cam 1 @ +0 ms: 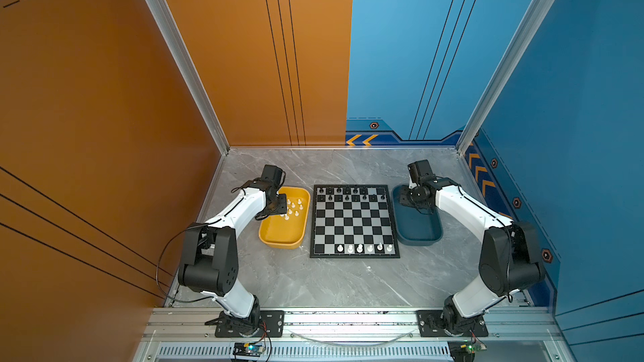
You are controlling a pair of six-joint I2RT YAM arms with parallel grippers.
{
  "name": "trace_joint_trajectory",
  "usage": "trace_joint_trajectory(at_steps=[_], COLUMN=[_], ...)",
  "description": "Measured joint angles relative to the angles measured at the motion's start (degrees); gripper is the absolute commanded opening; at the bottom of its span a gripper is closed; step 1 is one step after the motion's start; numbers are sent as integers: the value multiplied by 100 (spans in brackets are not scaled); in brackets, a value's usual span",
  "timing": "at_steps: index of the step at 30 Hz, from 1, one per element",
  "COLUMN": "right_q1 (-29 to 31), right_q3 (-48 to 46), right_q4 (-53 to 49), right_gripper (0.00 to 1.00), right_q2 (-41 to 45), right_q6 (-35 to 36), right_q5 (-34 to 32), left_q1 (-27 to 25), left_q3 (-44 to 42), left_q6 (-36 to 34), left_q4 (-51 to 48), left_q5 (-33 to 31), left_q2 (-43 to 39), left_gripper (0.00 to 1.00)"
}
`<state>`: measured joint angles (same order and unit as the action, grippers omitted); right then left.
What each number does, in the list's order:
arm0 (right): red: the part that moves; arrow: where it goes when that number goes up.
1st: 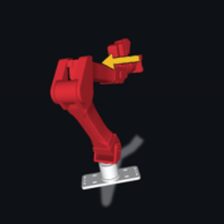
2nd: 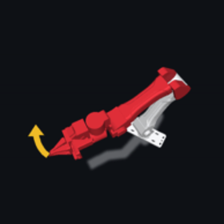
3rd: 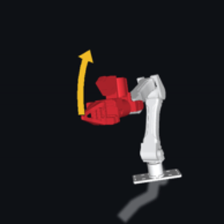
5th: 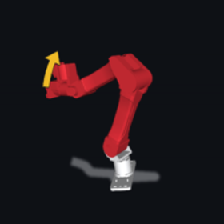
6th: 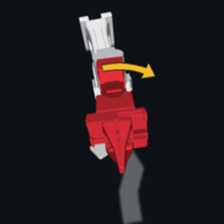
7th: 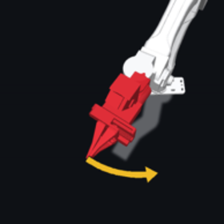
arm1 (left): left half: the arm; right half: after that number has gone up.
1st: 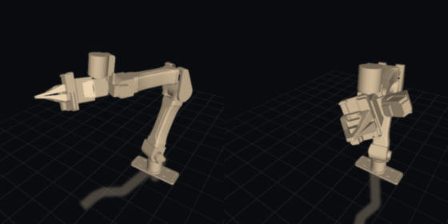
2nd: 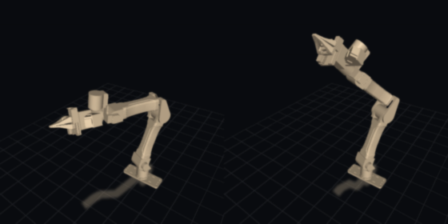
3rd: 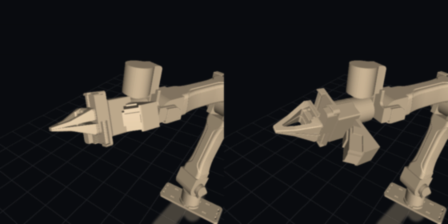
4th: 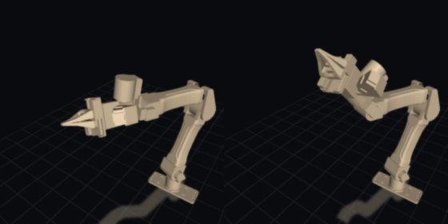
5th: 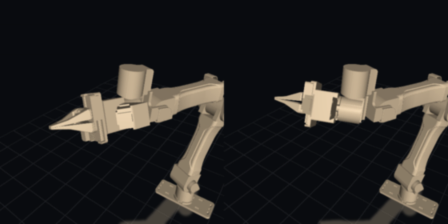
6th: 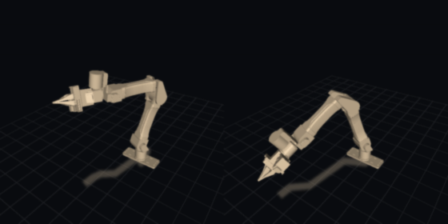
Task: Set up the chess pieces on the board
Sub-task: 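Lower the left gripper into the yellow tray while the right hovers over the teal tray, then close the left gripper on a white pawn in the yellow tray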
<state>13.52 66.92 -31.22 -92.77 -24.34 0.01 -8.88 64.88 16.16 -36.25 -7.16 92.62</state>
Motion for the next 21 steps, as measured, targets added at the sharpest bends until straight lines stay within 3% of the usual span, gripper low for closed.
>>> trace_joint_trajectory(at_steps=[21], right_q1=[4], right_q3=[-24], right_q4=[7], right_gripper=[35], right_q2=[0], right_q6=[-15], right_q5=[4], left_q1=[-260], left_q3=[334], left_q6=[22], left_q4=[20], left_q5=[227], left_q2=[433], left_gripper=[47])
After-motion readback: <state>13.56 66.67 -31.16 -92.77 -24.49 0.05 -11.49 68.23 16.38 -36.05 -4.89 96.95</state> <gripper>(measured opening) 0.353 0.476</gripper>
